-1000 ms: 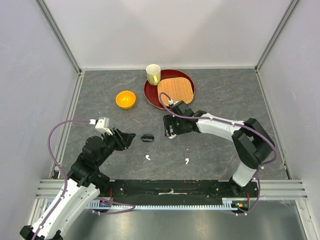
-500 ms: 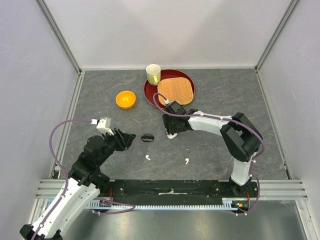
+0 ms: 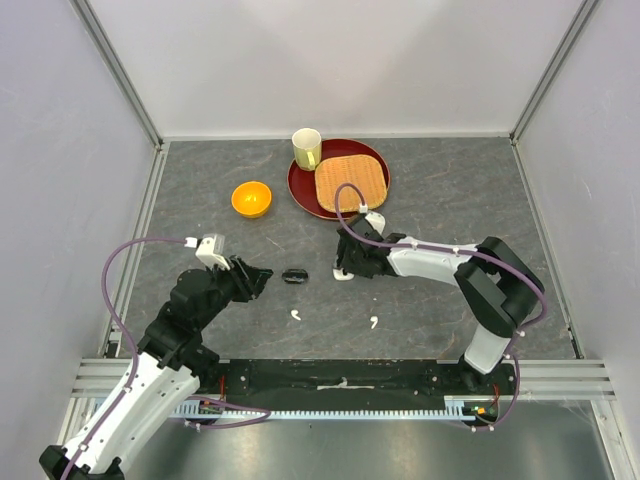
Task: Insert the wireless bluetooth earbuds into the charging case
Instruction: Pick up the charging case at the center of the board.
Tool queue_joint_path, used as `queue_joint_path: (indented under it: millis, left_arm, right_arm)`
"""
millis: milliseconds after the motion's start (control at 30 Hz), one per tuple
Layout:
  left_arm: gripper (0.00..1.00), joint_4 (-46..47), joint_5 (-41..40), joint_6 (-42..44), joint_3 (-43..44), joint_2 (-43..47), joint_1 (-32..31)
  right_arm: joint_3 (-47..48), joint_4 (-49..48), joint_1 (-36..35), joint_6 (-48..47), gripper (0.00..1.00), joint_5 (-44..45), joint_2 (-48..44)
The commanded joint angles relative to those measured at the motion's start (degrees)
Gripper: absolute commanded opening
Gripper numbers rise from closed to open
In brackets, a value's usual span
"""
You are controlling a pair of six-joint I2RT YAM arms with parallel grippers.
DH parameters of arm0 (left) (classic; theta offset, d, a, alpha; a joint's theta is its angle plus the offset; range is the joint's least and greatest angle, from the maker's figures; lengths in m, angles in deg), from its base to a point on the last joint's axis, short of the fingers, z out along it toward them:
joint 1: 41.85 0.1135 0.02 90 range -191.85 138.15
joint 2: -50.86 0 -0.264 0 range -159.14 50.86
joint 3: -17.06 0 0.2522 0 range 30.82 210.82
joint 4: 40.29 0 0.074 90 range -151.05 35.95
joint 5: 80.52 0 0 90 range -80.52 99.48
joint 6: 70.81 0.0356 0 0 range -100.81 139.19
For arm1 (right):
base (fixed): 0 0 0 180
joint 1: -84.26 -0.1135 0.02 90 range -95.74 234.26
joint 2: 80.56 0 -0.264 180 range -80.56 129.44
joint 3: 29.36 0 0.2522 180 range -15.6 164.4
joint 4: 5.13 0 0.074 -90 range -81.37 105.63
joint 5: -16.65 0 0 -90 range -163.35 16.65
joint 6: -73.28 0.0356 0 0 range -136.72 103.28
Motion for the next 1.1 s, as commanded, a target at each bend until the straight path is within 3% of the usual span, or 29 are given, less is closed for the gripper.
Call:
queue_joint_path:
  millis: [0,200,333,500,700,800,933,1067]
  left_arm:
    - [0.49,1.04,0.96,1.63,0.26,-0.8,0.08]
    - [0.49,0.95,1.31,1.63,0.35,-1.07,0.08]
    - [0.48,0.95,1.13,1.45,0.26,-0.98,0.08]
    - [0.49,1.21,1.05,2.59,0.7,-0.89,0.08]
    - [0.49,2.0,1.57,2.86,0.79,-0.54,0.08]
    - [0.48,2.18,2.45,2.68,0.53,-0.1,0.08]
    - [0.49,2.61,3.77,3.21,0.0,1.13,0.08]
    - [0.5,4.98,4.56,3.92,-1.14,3.58,0.08]
  right_arm:
    - [-2.37,0.45,-3.69,10.05,0.68,-1.34,-0.27]
    - [-1.22,2.82,-4.66,5.66,0.8,-0.99,-4.3]
    - [-1.31,3.62,-4.66,-3.02,0.84,1.55,-9.75]
    - [-0.69,1.7,-4.57,-28.11,0.86,6.23,-15.47]
    - [-5.61,-6.48,-4.66,-52.74,0.85,-5.96,-16.62]
    - [-8.07,-9.73,-4.57,-58.4,0.85,-7.83,-15.3]
    - [-9.04,-10.7,-4.66,-68.68,0.85,-18.09,-14.42]
    - [-12.55,-20.16,-3.96,-70.37,0.85,-22.33,-14.51]
